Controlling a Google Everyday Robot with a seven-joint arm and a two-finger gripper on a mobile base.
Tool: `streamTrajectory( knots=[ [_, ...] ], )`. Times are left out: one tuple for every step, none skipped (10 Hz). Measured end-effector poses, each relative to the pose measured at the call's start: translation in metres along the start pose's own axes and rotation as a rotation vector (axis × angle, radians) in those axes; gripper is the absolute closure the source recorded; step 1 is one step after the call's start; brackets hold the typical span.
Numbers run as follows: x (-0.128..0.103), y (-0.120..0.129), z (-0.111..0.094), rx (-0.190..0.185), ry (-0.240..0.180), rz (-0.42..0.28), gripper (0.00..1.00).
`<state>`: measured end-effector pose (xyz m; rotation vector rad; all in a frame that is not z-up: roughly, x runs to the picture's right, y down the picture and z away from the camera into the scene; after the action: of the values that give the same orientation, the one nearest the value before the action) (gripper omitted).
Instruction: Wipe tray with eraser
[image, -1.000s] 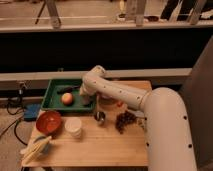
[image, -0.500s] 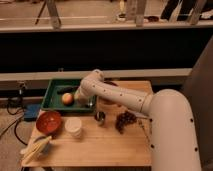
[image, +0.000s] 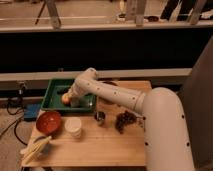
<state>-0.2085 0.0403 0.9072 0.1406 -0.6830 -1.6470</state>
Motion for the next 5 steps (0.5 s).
streamTrajectory(
  knots=[
    [0.006,-0.003,0.003,0.005,0.004,-0.011,0.98],
    [0.013,-0.001,0.005,0.003,0.010,-0.015,0.98],
    [0.020,0.003,0.007,0.001,0.019,-0.013,0.98],
    [0.025,0.005,0.008,-0.001,0.025,-0.012,0.98],
    [0.030,0.009,0.010,-0.008,0.029,-0.008,0.98]
  ],
)
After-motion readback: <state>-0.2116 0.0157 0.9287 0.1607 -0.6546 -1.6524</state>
